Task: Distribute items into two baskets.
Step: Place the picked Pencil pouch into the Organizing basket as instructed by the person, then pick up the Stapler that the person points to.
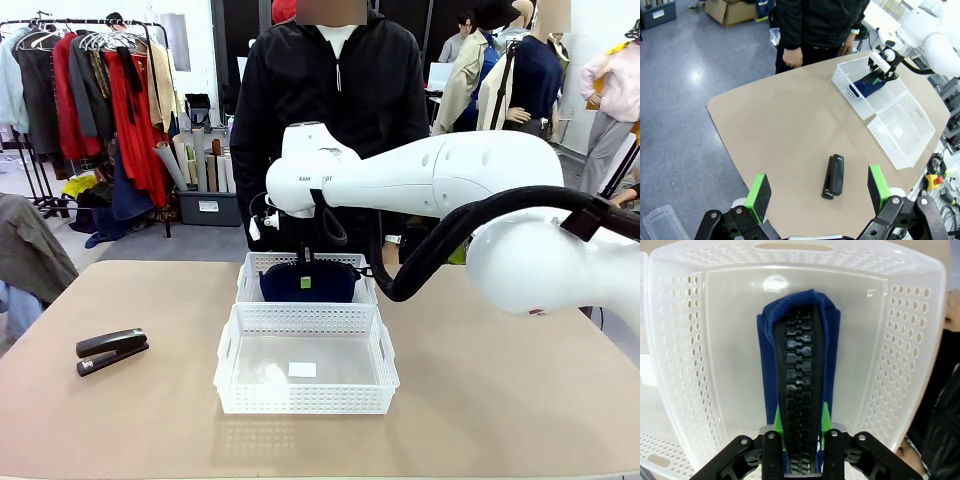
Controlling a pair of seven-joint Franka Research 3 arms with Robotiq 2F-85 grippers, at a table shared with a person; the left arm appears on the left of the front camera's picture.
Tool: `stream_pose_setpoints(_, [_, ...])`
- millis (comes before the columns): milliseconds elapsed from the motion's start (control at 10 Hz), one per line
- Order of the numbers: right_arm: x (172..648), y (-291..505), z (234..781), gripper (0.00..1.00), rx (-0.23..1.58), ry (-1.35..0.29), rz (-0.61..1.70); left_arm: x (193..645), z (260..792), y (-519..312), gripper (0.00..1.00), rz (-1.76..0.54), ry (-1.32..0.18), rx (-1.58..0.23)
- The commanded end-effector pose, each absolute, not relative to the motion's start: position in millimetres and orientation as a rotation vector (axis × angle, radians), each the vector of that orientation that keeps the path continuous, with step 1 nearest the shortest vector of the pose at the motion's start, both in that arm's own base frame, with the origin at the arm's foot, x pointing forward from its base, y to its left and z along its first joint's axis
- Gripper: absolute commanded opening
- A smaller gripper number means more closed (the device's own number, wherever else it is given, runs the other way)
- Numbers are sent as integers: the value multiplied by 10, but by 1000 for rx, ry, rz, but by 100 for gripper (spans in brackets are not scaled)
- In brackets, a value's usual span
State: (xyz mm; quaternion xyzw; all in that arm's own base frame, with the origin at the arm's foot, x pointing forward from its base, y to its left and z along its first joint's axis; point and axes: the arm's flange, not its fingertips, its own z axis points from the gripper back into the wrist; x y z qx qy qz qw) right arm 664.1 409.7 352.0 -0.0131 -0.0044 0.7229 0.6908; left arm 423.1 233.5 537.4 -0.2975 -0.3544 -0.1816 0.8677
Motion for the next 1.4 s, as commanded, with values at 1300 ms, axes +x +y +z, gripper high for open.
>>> stream_pose_setpoints(1300, [6540,3911,4284,100,-31,-52,1597,4231,5386,2330,100,-379,-746,-621])
